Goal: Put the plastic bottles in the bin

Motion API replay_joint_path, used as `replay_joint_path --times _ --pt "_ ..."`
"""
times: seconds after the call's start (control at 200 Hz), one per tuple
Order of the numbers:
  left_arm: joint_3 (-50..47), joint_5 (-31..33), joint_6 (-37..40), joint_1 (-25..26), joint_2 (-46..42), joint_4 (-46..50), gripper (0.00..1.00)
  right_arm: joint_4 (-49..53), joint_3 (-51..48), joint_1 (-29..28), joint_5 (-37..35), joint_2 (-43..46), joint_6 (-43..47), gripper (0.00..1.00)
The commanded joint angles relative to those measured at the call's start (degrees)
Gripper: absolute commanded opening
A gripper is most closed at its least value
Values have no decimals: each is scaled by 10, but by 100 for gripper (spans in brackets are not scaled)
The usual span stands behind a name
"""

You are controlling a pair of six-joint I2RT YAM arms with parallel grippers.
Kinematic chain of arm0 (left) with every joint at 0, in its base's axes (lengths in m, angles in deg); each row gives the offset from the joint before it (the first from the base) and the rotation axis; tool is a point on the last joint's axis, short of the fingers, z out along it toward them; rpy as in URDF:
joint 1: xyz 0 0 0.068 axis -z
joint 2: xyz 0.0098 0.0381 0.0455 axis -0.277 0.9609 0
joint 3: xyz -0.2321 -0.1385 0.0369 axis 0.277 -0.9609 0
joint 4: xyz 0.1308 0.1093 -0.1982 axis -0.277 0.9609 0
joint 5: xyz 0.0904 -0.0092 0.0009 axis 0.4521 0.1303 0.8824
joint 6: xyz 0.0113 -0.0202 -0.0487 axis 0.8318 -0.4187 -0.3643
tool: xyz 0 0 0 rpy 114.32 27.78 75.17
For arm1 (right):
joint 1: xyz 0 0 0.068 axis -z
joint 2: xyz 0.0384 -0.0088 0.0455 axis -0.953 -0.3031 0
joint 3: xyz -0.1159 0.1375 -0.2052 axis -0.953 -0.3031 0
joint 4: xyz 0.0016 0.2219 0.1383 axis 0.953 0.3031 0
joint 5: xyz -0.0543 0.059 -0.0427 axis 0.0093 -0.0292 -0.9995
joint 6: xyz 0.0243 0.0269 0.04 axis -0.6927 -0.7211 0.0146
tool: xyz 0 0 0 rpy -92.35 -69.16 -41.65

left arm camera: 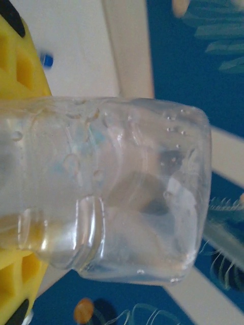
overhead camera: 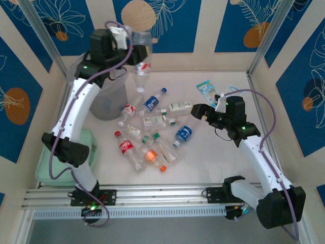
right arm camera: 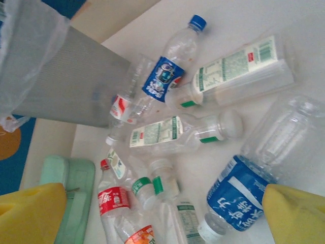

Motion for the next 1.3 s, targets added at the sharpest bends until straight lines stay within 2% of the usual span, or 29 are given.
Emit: replay_joint_path --times 0.0,0.195,0.33,0.425,0.575,0.71,0.805,0.951,1.081,1.226,1.291 --pt "19 63 60 -53 -35 47 35 42 21 2 -30 -17 13 99" --pt "17 167 105 -145 -40 90 30 64 41 1 7 -54 12 99" --pt "19 181 115 -186 -10 101 25 77 37 1 0 -44 15 99" --pt "35 192 125 -194 32 108 19 88 36 2 -3 -36 21 99" --pt "69 180 145 -194 102 136 17 104 36 2 -8 -24 27 99" --pt "60 177 162 -192 136 159 17 115 32 4 -22 -16 23 100" --pt "18 177 174 -189 141 154 18 127 31 6 -33 -19 19 100" --pt "-73 182 180 -183 133 111 30 110 12 17 -10 -21 3 100" --pt "-117 180 171 -182 133 90 43 102 1 21 -2 -25 -13 99" --pt "-122 166 165 -183 134 83 69 129 -16 25 -48 -24 -41 99" --pt "-120 161 165 -182 133 82 80 132 -31 39 -45 -23 -58 98"
